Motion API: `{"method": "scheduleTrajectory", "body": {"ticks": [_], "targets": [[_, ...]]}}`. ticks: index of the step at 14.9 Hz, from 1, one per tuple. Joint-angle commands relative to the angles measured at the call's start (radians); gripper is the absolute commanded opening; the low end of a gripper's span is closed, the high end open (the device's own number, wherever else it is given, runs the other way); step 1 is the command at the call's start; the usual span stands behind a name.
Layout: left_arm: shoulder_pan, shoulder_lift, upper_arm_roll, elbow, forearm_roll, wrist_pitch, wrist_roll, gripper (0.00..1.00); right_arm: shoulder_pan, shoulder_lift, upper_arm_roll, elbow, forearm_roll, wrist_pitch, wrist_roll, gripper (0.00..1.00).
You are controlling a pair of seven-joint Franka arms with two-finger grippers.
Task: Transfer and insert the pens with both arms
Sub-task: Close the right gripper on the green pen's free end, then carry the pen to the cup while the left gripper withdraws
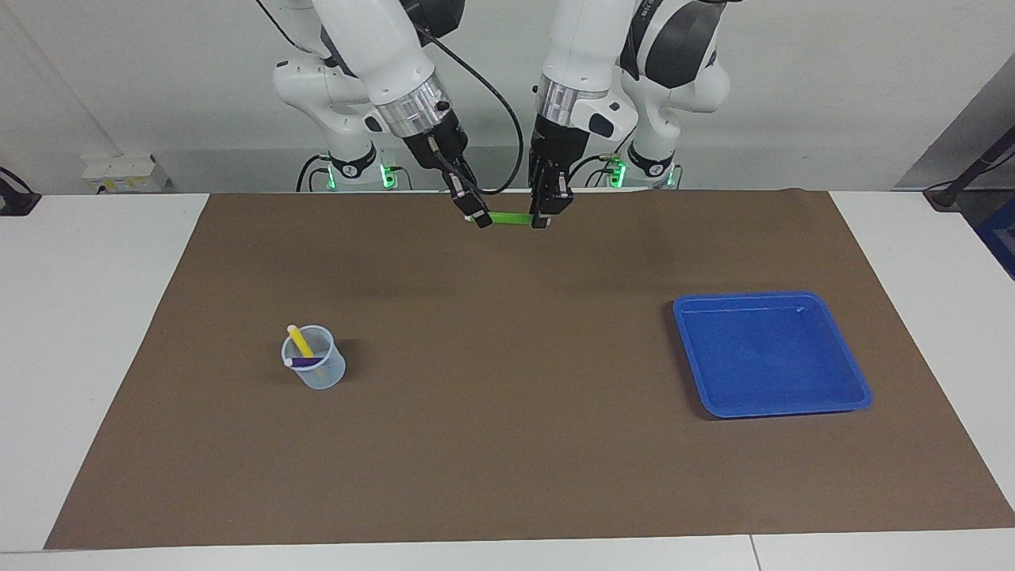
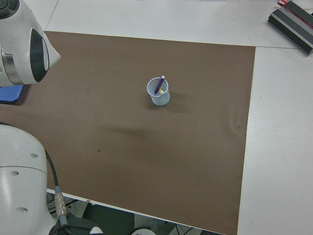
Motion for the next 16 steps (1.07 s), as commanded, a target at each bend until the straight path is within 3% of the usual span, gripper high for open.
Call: {"method": "scheduleTrajectory", "body": {"ticks": [1,7,10,16], "targets": [[-0.017,-0.012,0.014,-0.016,0.012,0.021,0.008,1.00,-0.018,-0.007,0.004,-0.010,0.022,-0.008,-0.016,0.00],[-0.013,-0.013,0.014,-0.019,0.011,0.014,0.028,1.00,-0.018,-0.007,0.004,-0.010,0.022,-0.020,-0.022,0.00],[0.002,-0.015,0.021,-0.020,0.009,0.014,0.147,1.00,-0.020,-0.010,0.001,-0.010,0.022,-0.038,-0.051,0.00],[0.109,-0.021,0.022,-0.030,0.009,-0.041,0.381,1.00,-0.176,-0.054,-0.005,-0.077,0.019,-0.185,-0.397,0.00]]}}
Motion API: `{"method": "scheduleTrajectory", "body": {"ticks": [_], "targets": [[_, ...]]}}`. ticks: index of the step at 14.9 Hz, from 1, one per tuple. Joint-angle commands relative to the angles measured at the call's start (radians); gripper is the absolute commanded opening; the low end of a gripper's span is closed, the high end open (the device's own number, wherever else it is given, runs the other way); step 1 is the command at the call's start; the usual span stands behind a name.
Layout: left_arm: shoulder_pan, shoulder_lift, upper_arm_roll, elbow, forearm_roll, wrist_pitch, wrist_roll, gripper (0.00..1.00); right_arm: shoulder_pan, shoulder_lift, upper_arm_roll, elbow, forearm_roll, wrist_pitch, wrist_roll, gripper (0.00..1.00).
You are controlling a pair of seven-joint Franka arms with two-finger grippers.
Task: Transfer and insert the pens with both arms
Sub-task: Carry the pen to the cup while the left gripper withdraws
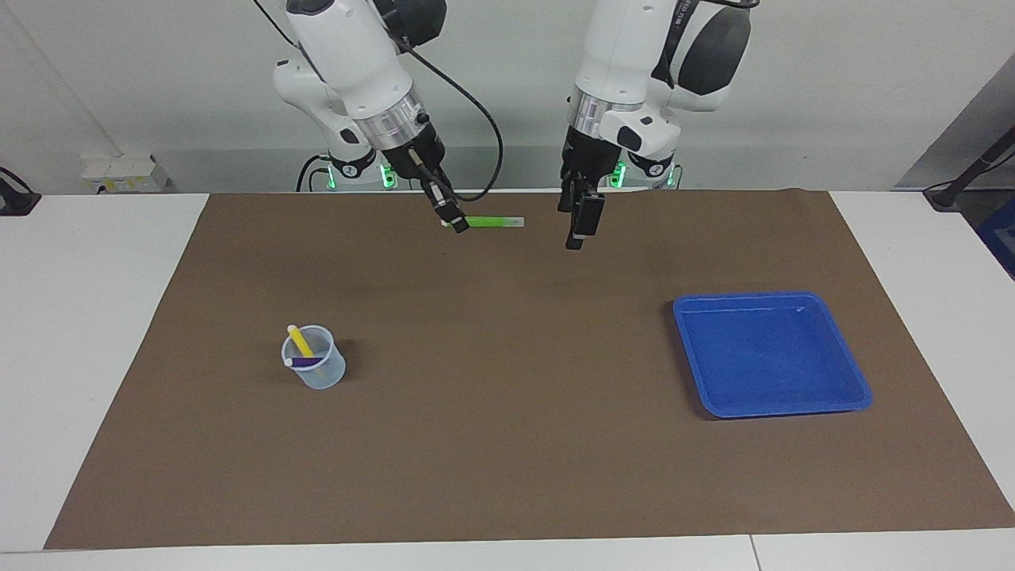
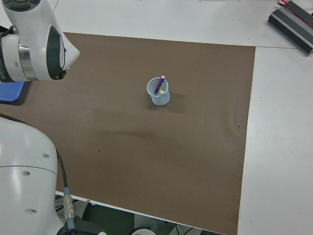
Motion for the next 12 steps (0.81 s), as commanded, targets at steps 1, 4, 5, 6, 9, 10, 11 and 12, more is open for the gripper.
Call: {"method": "scheduleTrajectory", "body": {"ticks": [1,4,5,6,9,10,11,12], "targets": [[0.051,-0.026,-0.005,-0.044,0.009,-0.019,0.107,1.00,-0.121,-0.063,0.002,-0.093,0.018,-0.049,-0.228,0.00],[0.143,-0.036,-0.005,-0.071,0.007,-0.026,0.267,1.00,-0.240,-0.092,0.001,-0.154,0.004,-0.058,-0.413,0.00],[0.176,-0.041,-0.005,-0.079,0.007,-0.031,0.322,1.00,-0.273,-0.092,0.001,-0.153,0.003,-0.060,-0.448,0.00],[0.211,-0.046,-0.005,-0.090,0.007,-0.037,0.385,1.00,-0.291,-0.090,0.001,-0.154,-0.016,-0.061,-0.464,0.00],[0.300,-0.062,-0.005,-0.123,0.007,-0.042,0.558,1.00,-0.325,-0.054,0.001,-0.159,-0.164,-0.048,-0.540,0.00],[0.330,-0.066,-0.005,-0.130,0.006,-0.045,0.616,1.00,-0.337,-0.043,0.001,-0.159,-0.198,-0.029,-0.565,0.00],[0.363,-0.069,-0.005,-0.134,0.007,-0.057,0.675,1.00,-0.342,-0.035,0.001,-0.159,-0.238,-0.017,-0.594,0.00],[0.393,-0.070,-0.005,-0.134,0.007,-0.065,0.742,1.00,-0.345,-0.026,0.001,-0.150,-0.296,-0.014,-0.641,0.00]]}}
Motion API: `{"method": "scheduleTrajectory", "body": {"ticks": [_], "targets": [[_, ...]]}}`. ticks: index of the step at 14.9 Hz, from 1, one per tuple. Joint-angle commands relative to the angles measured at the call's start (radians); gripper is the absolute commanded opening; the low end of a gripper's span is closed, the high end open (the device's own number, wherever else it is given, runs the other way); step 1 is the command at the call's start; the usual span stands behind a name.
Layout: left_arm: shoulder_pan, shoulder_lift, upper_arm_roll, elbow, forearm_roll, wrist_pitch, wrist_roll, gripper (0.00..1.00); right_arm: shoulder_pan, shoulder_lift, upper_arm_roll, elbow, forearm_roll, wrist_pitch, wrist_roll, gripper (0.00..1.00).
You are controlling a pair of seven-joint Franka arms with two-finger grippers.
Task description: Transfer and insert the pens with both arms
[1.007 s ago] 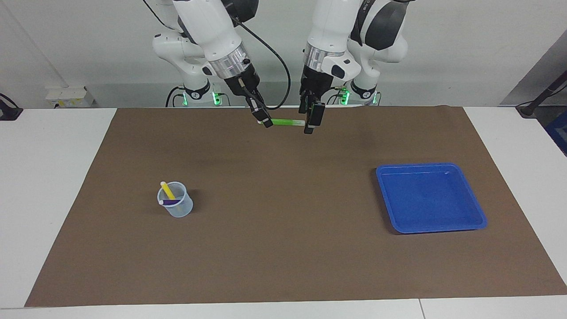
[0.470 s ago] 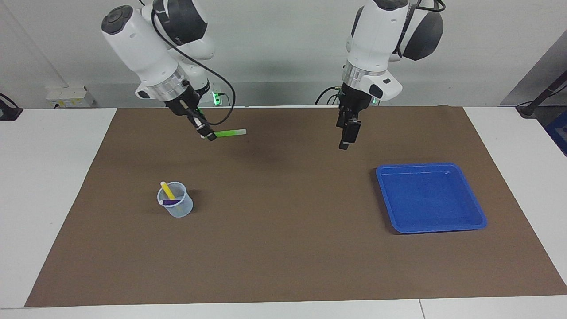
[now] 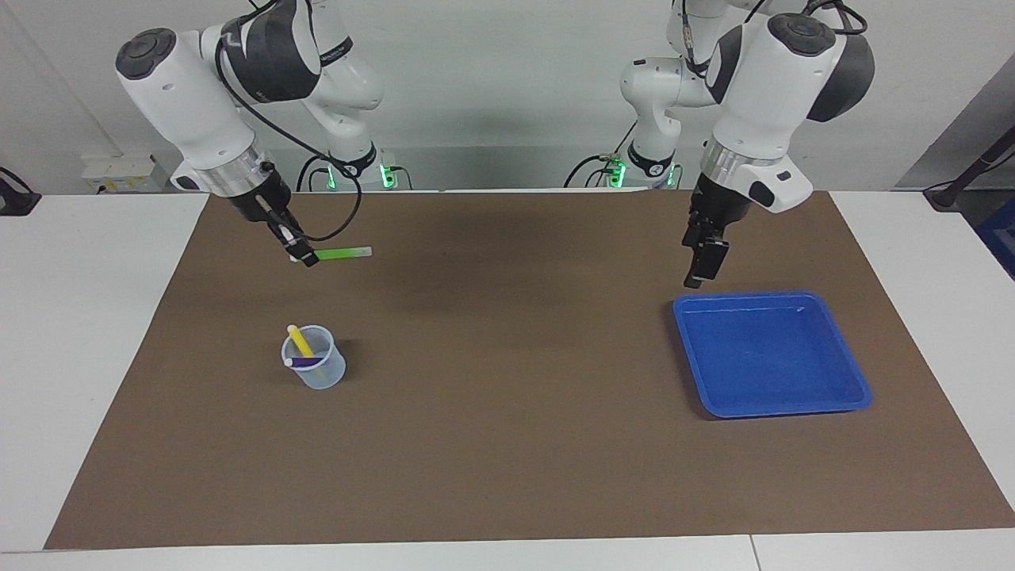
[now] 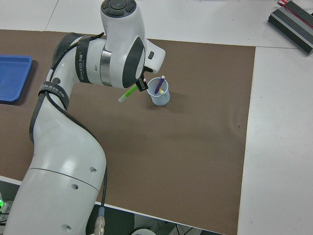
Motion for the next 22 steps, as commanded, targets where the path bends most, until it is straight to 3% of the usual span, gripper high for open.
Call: {"method": "scheduleTrajectory", "body": {"ticks": [1,3,10,14,16,19,22], "targets": [[0.079,-0.043,-0.010,-0.044,0.006,-0.021,0.171,1.00,-0.030,0.012,0.013,0.000,-0.125,0.034,-0.113,0.00],[0.107,-0.042,-0.007,-0.044,0.006,-0.018,0.295,1.00,-0.038,0.020,0.013,0.000,-0.206,0.083,-0.172,0.00],[0.192,-0.043,-0.001,-0.043,0.007,-0.037,0.720,1.00,-0.059,0.107,0.013,0.002,-0.263,0.232,-0.190,0.00],[0.082,-0.043,0.157,-0.018,0.009,-0.126,1.062,1.00,-0.052,0.139,0.016,0.046,-0.288,0.290,-0.145,0.00],[0.073,-0.040,0.171,0.003,0.010,-0.159,1.188,1.00,-0.026,0.152,0.017,0.080,-0.288,0.292,-0.118,0.00],[0.051,-0.020,0.168,0.095,0.049,-0.289,1.205,1.00,-0.012,0.178,0.017,0.096,-0.297,0.338,-0.093,0.00],[0.047,-0.036,0.163,0.103,0.046,-0.336,1.277,1.00,-0.007,0.216,0.016,0.096,-0.324,0.382,-0.085,0.00]]}}
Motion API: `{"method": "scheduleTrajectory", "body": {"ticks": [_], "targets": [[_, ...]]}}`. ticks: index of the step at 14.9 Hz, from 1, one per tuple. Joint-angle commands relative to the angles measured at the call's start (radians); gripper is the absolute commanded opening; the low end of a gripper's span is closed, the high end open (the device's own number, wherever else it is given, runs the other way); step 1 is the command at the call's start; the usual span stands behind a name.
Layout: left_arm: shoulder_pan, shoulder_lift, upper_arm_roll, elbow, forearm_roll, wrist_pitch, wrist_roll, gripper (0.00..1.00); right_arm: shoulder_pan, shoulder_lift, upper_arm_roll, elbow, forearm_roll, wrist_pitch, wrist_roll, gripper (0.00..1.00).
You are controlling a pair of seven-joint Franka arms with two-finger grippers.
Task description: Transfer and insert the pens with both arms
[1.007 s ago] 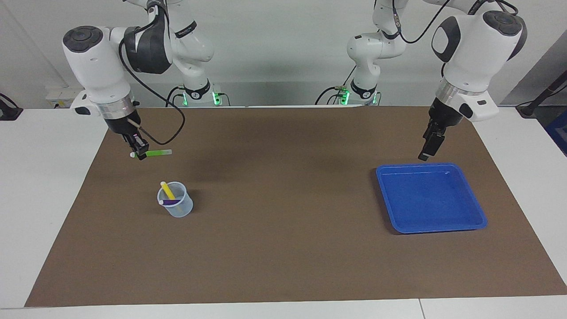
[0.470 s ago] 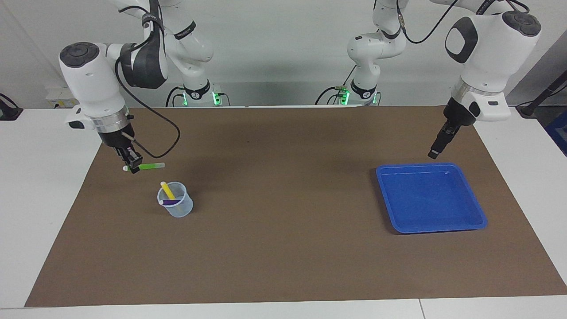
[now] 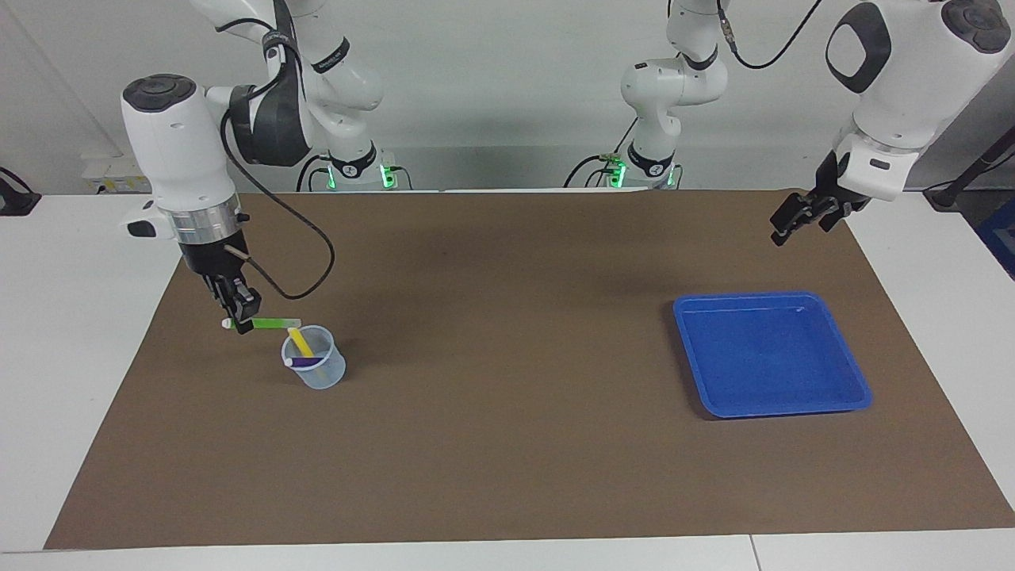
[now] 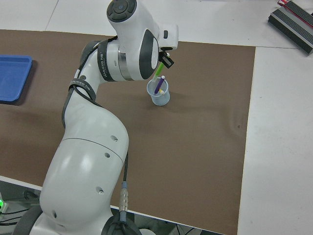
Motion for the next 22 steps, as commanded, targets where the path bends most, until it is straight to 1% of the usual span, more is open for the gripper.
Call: {"method": "scheduleTrajectory", "body": {"ticks": [1,5,7,12,13,15,16,17,19,20,21,22], "targets": [[-0.013,-0.008,0.011,0.016,0.014,-0.047,0.092,1.00,-0.005,0.060,0.007,0.026,-0.067,0.043,0.042,0.00],[-0.021,-0.018,0.011,-0.002,0.013,-0.074,0.113,1.00,-0.004,0.097,0.008,0.024,-0.087,0.082,0.085,0.00],[-0.016,-0.040,0.010,-0.047,0.007,-0.063,0.111,1.00,0.010,0.108,0.008,0.024,-0.087,0.082,0.087,0.00],[-0.032,-0.048,0.008,-0.062,-0.018,-0.057,0.104,1.00,0.018,0.109,0.010,0.009,-0.082,0.074,0.094,0.00],[-0.038,-0.048,0.008,-0.062,-0.022,-0.053,0.110,1.00,0.018,0.109,0.010,0.007,-0.084,0.073,0.094,0.00],[-0.038,-0.045,0.009,-0.064,-0.032,0.008,0.104,1.00,0.016,0.109,0.010,0.006,-0.082,0.070,0.093,0.00],[-0.038,-0.045,0.008,-0.068,-0.032,0.022,0.100,1.00,0.016,0.111,0.010,0.004,-0.081,0.071,0.094,0.31],[-0.035,-0.047,0.008,-0.073,-0.033,0.022,0.111,1.00,0.015,0.111,0.010,0.006,-0.081,0.070,0.093,0.49],[-0.025,-0.048,0.008,-0.073,-0.035,0.021,0.140,1.00,0.015,0.111,0.010,0.004,-0.079,0.064,0.093,0.77],[-0.025,-0.047,0.008,-0.070,-0.035,0.024,0.165,1.00,0.016,0.111,0.010,0.006,-0.079,0.061,0.093,0.94],[-0.027,-0.047,0.008,-0.070,-0.035,0.024,0.169,1.00,0.016,0.111,0.010,0.006,-0.079,0.057,0.093,1.00],[-0.030,-0.047,0.008,-0.070,-0.035,0.022,0.169,1.00,0.018,0.111,0.011,0.007,-0.079,0.056,0.093,1.00]]}}
